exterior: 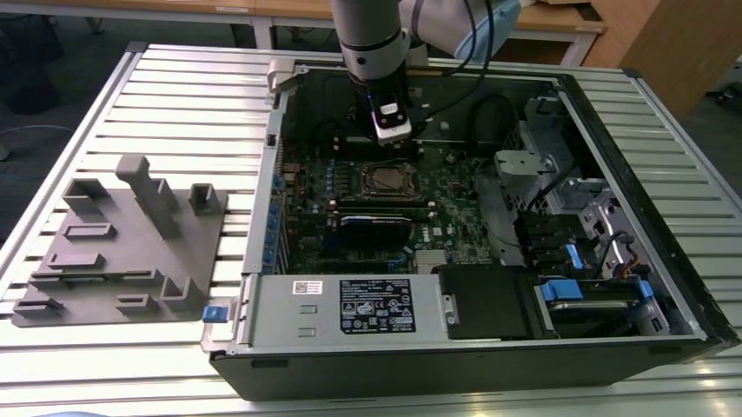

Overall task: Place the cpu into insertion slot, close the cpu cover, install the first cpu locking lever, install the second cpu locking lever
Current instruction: 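Install the first cpu locking lever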

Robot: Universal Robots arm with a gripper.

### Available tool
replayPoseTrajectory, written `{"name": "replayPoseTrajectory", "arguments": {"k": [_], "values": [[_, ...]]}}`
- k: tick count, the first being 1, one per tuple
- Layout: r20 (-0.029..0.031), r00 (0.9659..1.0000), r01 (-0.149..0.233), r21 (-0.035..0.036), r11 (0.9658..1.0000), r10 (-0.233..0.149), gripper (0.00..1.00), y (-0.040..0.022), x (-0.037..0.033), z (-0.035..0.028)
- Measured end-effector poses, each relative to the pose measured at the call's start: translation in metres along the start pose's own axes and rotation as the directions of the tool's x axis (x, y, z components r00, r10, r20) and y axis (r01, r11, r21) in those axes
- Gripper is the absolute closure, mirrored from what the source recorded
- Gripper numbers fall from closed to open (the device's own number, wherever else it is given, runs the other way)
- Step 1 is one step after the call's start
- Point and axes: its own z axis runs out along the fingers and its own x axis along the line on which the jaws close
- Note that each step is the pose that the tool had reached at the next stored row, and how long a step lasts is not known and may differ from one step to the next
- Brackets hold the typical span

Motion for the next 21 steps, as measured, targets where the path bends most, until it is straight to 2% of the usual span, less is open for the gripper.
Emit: {"name": "replayPoseTrajectory", "arguments": {"k": [6,11,18,21], "values": [[0.0003,1.0,0.001,0.0003,1.0,-0.001,0.89,-0.0005,-0.0002,0.0001],[0.0027,1.0,0.003,0.0066,1.0,-0.003,0.89,-0.002,-0.0008,0.0],[0.0084,0.9999,0.007,0.021,0.9998,-0.007,0.89,-0.0034,-0.0013,0.0003],[0.0089,0.9999,0.007,0.0226,0.9997,-0.008,0.89,-0.0035,-0.0013,0.0004]]}}
